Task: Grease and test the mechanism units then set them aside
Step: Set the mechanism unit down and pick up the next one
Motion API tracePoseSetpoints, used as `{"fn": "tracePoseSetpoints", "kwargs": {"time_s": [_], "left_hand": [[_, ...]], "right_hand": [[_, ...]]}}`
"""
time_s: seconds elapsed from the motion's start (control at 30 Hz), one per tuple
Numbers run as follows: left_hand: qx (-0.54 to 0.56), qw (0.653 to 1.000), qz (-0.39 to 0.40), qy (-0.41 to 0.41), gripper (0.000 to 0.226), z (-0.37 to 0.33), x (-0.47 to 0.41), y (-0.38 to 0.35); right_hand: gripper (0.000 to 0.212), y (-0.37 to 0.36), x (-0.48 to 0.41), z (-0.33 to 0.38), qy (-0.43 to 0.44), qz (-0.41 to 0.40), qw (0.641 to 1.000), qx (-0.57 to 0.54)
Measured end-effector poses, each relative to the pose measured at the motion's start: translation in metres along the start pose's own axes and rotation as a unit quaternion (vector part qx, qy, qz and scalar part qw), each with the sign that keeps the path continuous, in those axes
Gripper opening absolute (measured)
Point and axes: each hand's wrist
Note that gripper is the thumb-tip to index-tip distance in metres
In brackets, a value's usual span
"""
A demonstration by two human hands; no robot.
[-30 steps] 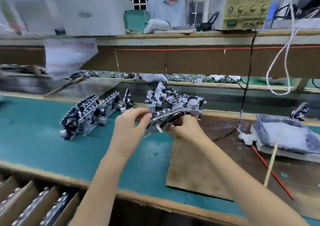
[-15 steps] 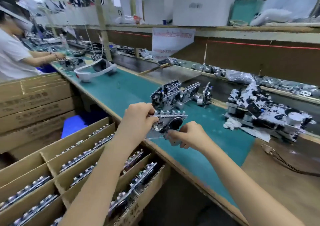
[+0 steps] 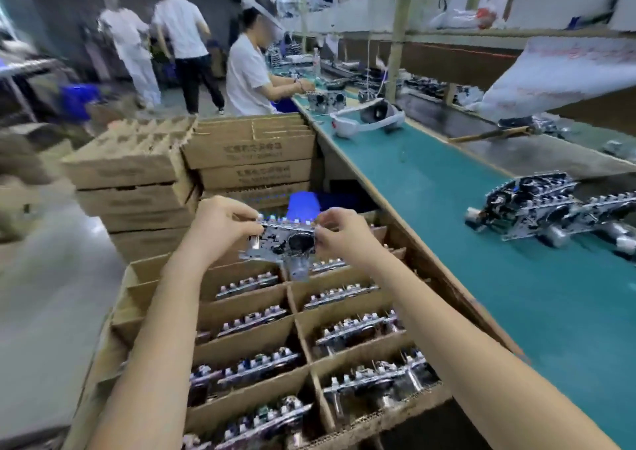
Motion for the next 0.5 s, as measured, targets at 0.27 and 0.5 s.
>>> {"fn": "tracePoseSetpoints", "kwargs": {"time_s": [0.27,0.5], "left_hand": [[-0.015,0.984,-0.089,0.155,0.024,0.105,-0.003,0.086],[-0.104,0.964,-0.02,0.244,0.025,0.149,0.015,0.105]], "right_hand": [[0.016,-0.129,-0.061,0.051,0.03,0.12,0.992,-0.017],[0.009,-0.196,-0.056,0.054,-0.024,0.245,0.969,0.004]]}}
Point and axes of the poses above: each hand's wrist, its own x-axis away from the middle knuckle, its own y-axis out of the back of the hand, z = x × y, and after that the axes turned 7 degrees about y, right-handed
